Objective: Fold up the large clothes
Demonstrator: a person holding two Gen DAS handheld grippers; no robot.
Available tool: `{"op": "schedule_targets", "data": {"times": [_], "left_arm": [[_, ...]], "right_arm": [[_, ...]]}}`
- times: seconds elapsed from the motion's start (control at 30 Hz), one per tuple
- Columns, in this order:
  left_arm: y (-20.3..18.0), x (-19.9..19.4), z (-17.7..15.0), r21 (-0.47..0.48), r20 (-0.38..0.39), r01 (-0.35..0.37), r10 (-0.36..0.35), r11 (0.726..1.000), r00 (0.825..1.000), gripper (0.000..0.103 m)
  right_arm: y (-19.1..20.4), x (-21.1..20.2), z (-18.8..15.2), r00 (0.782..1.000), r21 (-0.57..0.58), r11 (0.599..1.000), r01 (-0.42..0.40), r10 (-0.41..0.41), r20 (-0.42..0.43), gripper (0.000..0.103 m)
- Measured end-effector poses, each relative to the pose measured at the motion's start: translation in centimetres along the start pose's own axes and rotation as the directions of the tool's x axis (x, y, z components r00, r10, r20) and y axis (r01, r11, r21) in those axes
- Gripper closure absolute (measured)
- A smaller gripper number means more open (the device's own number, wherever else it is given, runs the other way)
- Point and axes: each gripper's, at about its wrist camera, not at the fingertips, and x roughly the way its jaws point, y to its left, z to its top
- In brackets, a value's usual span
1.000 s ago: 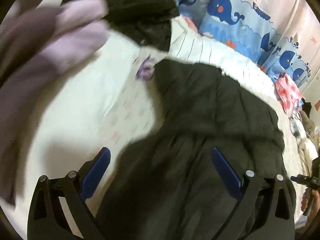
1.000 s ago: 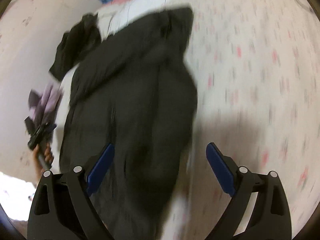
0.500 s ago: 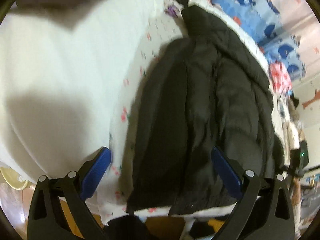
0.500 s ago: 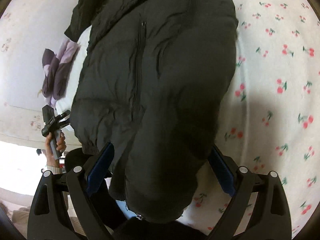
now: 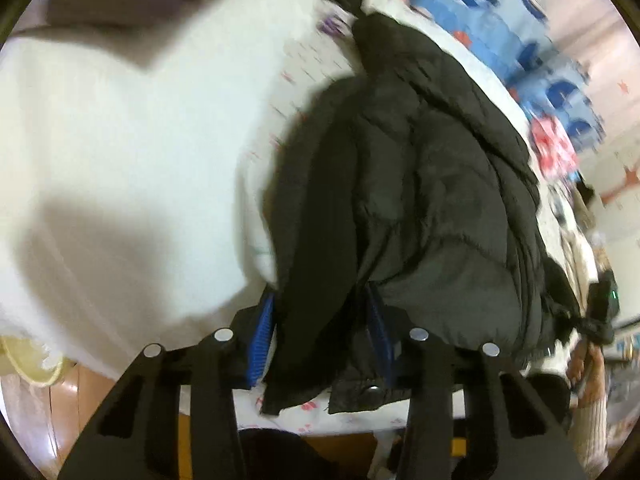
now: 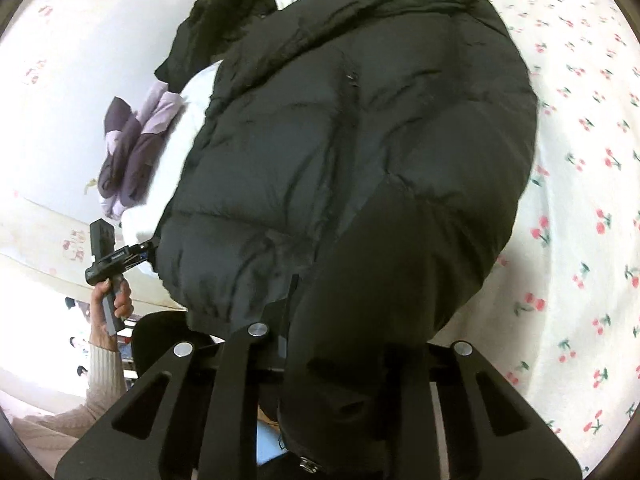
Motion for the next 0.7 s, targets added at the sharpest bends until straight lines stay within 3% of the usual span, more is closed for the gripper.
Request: {"op": "schedule_targets", "data": {"times": [0.1,0.13,0.2,0.27,0.37,0.47,0.53,0.6,0.7], "left_arm": [[-0.4,-1.7,0.0,0.017,0.029,-0.087,0.087,0.996,0.996,0.051],[-0.3,-2.1,-0.1,0.024,0.030,-0.081,0.081,0.996,0.996,0.046],[-0.4,-2.5,-0.4,0.031,0.019,-0.048,0.047,0.998,0.999,0.025],[-0.4,-1.8,-0.8,0.038,-0.029,-0.012,0.013,0.999,0.999,0.025],[0.0,0.0,-1.2,0.034,-0.078,-0.028,0.030,0.999,0.996,0.025],[0.5,1.6,-1.8,-0.023,-0.111,0.057,-0.060,0.998,0.992,0.025],[-0.6,1.6,-2.2,-0.005,-0.102,0.120,-0.120,0.993,0.988,0.029],[-1.8,1.6,-2.4,0.021,-0.100,0.138,-0.136,0.990,0.986,0.049],[-1.7,2.6,-2.0,-0.002,-0.107,0.121,-0.120,0.993,0.987,0.067]], "right_arm": [[0.2,0.4,0.1,1.000,-0.003,1.000,0.006,-0.006,-0.013,0.081],[0.0,0.4,0.1,1.000,0.004,1.000,-0.001,0.001,-0.014,0.080],[-0.2,0.7,-0.1,1.000,0.018,1.000,-0.013,0.013,-0.012,0.080],[-0.9,0.9,-0.2,0.999,0.043,0.998,-0.035,0.035,-0.009,0.079],[-2.0,0.8,-0.5,0.997,0.072,0.995,-0.074,0.074,0.000,0.079],[-2.3,0.4,-0.7,0.996,0.066,0.993,-0.094,0.093,0.017,0.081],[-2.0,0.1,-0.8,0.995,0.048,0.994,-0.095,0.094,0.021,0.082],[-1.8,0.2,-0.8,0.996,0.031,0.996,-0.084,0.084,0.020,0.084],[-1.6,0.9,-0.7,0.998,0.024,0.998,-0.066,0.066,0.013,0.087]]}}
